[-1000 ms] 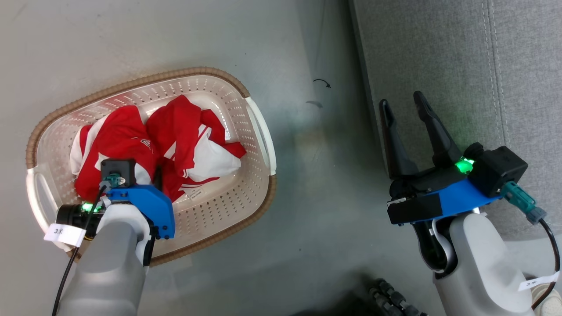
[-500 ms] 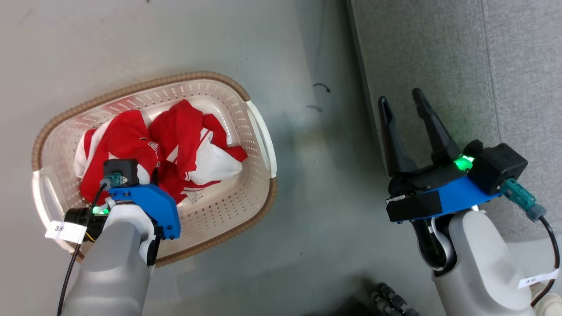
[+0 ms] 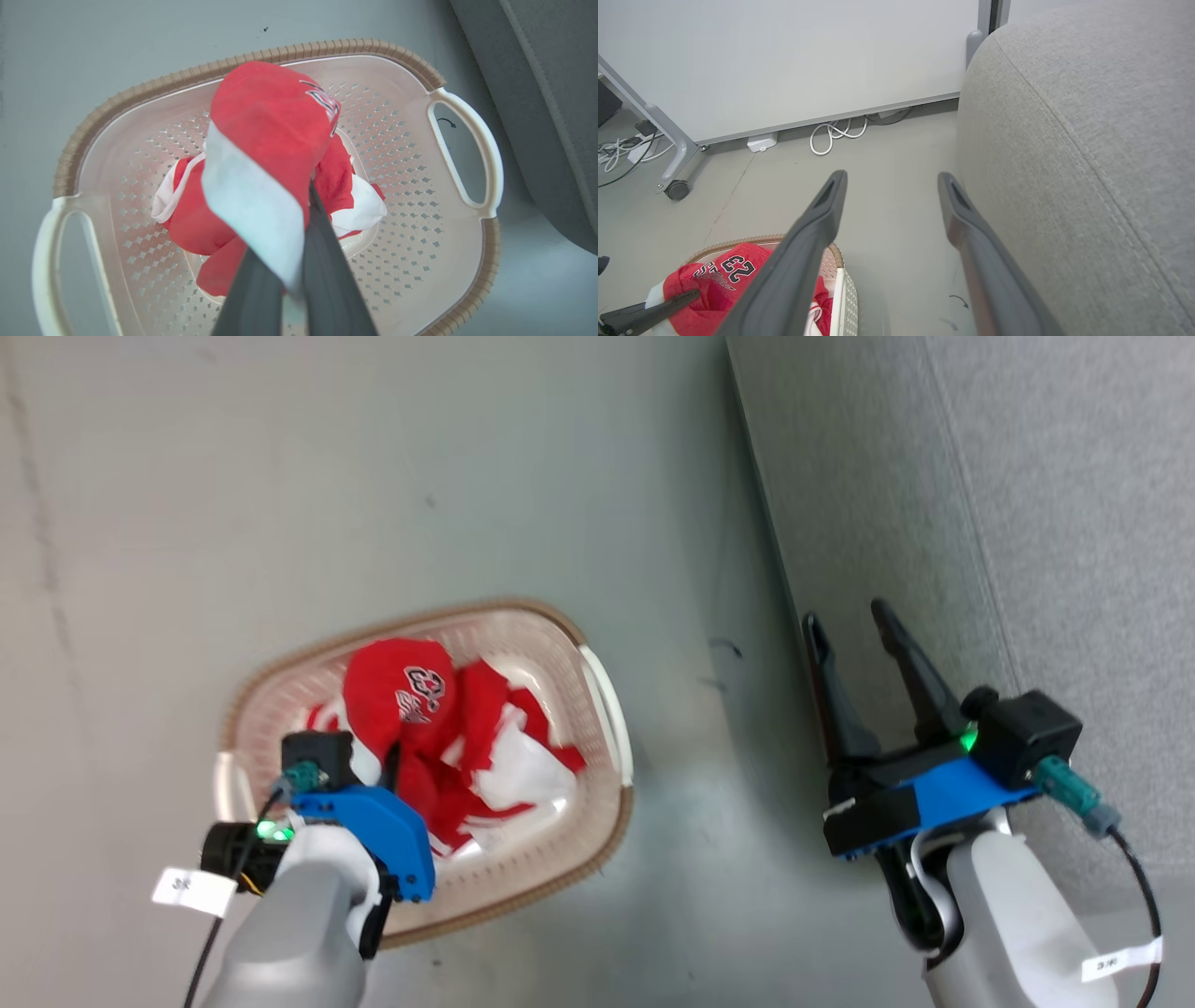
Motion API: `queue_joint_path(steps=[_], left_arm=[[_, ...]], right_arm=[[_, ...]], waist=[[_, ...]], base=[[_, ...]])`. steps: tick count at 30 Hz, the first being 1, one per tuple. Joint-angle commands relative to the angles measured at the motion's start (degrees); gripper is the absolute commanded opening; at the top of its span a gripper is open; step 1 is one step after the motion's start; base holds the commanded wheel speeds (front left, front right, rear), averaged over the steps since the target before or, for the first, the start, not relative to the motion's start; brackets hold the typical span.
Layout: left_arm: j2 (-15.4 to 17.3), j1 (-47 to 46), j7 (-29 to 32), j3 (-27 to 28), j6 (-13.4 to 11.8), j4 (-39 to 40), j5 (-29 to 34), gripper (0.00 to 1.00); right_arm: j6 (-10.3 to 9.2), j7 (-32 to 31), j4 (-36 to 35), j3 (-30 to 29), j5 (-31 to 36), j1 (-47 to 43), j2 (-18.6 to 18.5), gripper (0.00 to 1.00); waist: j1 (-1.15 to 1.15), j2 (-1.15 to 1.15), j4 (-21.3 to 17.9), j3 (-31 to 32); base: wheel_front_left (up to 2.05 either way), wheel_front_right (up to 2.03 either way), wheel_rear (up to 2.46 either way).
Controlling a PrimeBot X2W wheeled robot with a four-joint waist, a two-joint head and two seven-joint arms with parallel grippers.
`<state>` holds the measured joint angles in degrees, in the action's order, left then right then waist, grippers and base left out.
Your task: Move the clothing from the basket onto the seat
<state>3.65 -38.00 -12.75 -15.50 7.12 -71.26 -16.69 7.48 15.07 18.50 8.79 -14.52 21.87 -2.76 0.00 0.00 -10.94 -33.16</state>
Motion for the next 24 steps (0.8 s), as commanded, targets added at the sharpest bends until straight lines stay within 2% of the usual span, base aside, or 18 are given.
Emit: queue_joint_path(steps=[1, 7, 13, 24], left_arm=[[-0.20, 1.15, -0.59, -0.71, 0.36, 0.69, -0.58, 0.00], [-0.75, 4.06, -0.89, -5.37, 0.36, 5.63, -4.32, 0.00], [-0.75, 6.38, 1.89, -15.54, 0.38, 16.82, -12.75, 0.00], [-0.74, 1.67, 4.70, -27.47, 0.38, 29.76, -19.24, 0.00]], right_arm=[[0.03, 0.12, 0.60, -0.15, 0.53, -1.23, -0.22, 1.00], [0.03, -0.44, 2.14, -0.32, 1.27, -3.42, -0.23, 1.00], [0.03, -2.13, 2.68, -1.02, 2.80, -6.87, -0.21, 1.00], [0.03, -5.80, -0.19, -0.16, 2.77, -12.09, -0.21, 1.00]], waist=[[0.00, 0.00, 3.89, 6.56], [0.00, 0.00, 6.64, 13.21], [0.00, 0.00, 10.27, 20.16], [0.00, 0.00, 13.11, 28.33]], base=[[0.00, 0.00, 0.00], [0.00, 0.00, 0.00], [0.00, 0.00, 0.00], [0.00, 0.00, 0.00]])
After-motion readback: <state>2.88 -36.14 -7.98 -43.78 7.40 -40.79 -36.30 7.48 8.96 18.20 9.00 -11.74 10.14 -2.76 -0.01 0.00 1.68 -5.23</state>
